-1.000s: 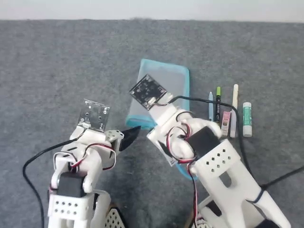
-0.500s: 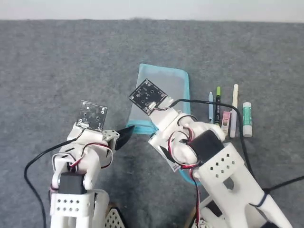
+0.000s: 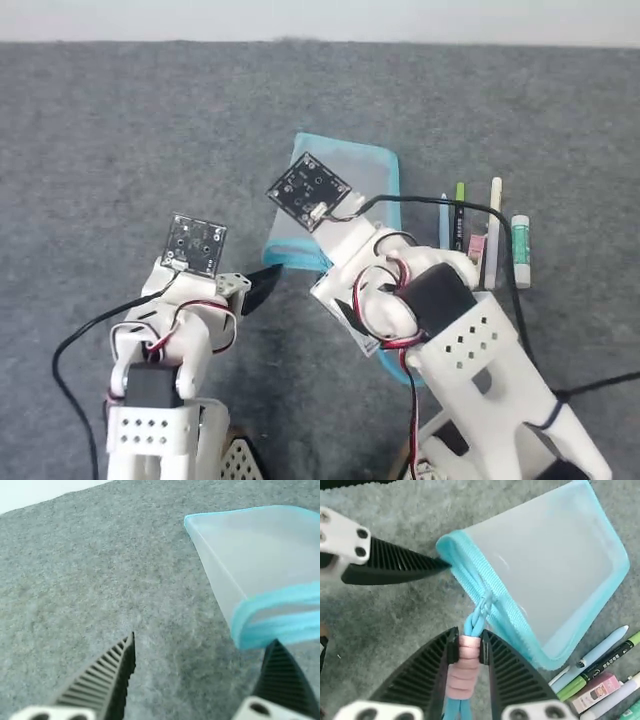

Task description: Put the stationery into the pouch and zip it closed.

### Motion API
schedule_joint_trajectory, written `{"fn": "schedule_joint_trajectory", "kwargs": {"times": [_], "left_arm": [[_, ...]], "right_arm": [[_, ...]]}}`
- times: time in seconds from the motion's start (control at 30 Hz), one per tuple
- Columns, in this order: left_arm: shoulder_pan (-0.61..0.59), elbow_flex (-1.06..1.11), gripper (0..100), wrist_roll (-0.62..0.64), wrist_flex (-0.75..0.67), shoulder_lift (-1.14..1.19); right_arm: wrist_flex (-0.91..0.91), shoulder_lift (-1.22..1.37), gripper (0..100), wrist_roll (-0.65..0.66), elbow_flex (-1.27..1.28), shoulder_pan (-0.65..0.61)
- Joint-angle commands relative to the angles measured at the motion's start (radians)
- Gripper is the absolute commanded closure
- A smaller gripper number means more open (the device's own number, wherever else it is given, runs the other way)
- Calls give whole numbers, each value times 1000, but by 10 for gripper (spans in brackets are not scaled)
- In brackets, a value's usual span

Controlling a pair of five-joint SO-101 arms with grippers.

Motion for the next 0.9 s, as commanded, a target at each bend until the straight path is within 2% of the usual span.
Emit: {"fn": "schedule_joint_trajectory", "kwargs": {"times": [0.0, 0.2, 0.57, 0.73, 0.87], "left_arm": [[0, -22, 629, 5, -29, -15], [0, -21, 629, 5, -32, -15], [2, -15, 629, 5, -40, -15], [2, 47, 633, 5, -137, -15], [14, 74, 680, 5, -192, -15]], "right_arm": [[-39, -27, 992, 51, 52, -13], [-61, -33, 992, 49, 100, -44], [13, -35, 992, 44, -3, -105], [15, -50, 992, 51, -3, -107], [24, -96, 992, 52, -2, -107]]}}
